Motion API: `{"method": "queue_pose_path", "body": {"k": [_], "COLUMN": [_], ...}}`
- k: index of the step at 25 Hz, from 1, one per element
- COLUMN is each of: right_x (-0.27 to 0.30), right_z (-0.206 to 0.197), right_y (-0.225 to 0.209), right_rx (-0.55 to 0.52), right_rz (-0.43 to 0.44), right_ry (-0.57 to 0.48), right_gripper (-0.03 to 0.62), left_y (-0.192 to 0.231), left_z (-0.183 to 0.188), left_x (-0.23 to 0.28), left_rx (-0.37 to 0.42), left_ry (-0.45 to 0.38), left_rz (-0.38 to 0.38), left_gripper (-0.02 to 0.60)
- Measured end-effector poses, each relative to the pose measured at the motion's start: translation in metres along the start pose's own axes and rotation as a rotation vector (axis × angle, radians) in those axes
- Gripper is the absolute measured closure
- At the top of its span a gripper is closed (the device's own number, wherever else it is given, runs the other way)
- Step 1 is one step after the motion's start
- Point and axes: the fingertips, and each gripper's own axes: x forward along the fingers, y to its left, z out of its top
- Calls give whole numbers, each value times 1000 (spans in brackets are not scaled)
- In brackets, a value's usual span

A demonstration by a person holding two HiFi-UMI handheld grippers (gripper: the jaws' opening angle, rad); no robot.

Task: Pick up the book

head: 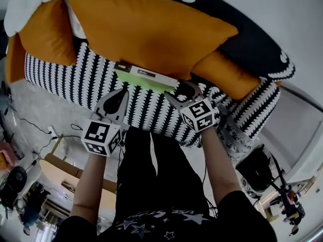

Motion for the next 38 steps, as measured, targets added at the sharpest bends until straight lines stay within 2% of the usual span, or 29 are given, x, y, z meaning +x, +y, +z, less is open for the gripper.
{"method": "queue_pose_path", "body": {"k": [4, 9, 15, 21, 26, 32, 38], "right_x": [13, 23, 25, 30, 30, 55, 65], "right_z": [0, -8, 1, -5, -2, -12, -12], "right_y": [-6, -3, 8, -6, 2, -4, -5], "right_rx": [3, -6, -36, -28, -49, -59, -96], "right_rz": [0, 29, 77, 119, 146, 170, 147], "right_ry": [33, 34, -38, -49, -59, -31, -34], "right_gripper": [319, 319, 321, 322, 324, 326, 384], "left_y": [13, 18, 23, 26, 18, 17, 22], "left_z": [3, 1, -5, -23, -26, -37, -49], "left_x": [11, 17, 7, 38, 47, 57, 50], "left_rx": [-7, 1, -3, -12, -25, -40, -38], "left_ry": [35, 36, 24, 68, 75, 81, 69], "left_rz": [1, 11, 20, -1, -12, -27, -22], "left_gripper": [575, 575, 575, 575, 575, 575, 575]}}
